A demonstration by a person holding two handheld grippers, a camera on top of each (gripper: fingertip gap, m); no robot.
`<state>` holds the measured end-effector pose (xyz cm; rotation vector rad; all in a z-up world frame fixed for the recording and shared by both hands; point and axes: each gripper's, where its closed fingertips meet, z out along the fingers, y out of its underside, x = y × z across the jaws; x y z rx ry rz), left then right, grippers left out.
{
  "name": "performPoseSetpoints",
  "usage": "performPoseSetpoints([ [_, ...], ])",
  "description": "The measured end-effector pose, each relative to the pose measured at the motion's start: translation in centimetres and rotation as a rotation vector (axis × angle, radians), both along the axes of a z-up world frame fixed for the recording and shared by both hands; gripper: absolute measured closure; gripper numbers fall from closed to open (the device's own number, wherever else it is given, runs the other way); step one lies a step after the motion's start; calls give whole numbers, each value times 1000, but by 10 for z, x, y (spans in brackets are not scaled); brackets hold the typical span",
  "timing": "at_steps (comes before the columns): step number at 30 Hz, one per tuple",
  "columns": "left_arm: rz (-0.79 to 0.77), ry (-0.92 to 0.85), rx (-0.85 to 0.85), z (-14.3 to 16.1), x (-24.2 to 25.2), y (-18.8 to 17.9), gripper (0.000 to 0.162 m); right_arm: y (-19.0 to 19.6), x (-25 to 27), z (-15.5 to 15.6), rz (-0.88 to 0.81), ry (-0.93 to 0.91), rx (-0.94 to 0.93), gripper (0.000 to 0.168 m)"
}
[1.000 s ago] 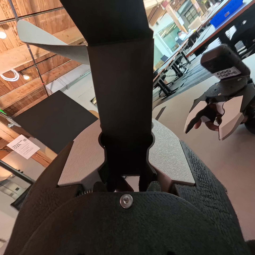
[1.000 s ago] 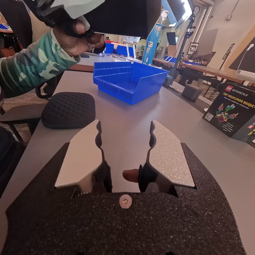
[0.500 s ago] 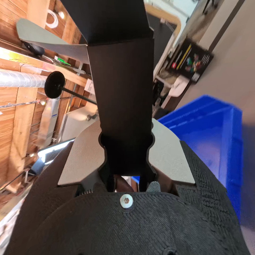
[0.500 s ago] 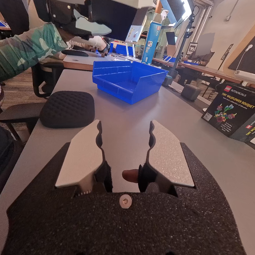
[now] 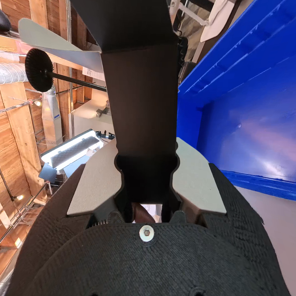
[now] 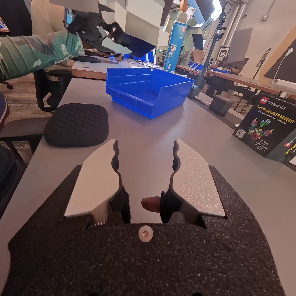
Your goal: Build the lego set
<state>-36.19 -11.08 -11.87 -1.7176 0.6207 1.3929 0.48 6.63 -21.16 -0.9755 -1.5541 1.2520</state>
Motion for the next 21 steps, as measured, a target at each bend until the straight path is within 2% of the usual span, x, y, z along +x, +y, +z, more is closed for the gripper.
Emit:
performPoseSetpoints([
  [21, 113, 38, -333, -35, -39, 14, 101, -3, 0, -2, 24, -12, 4, 102],
])
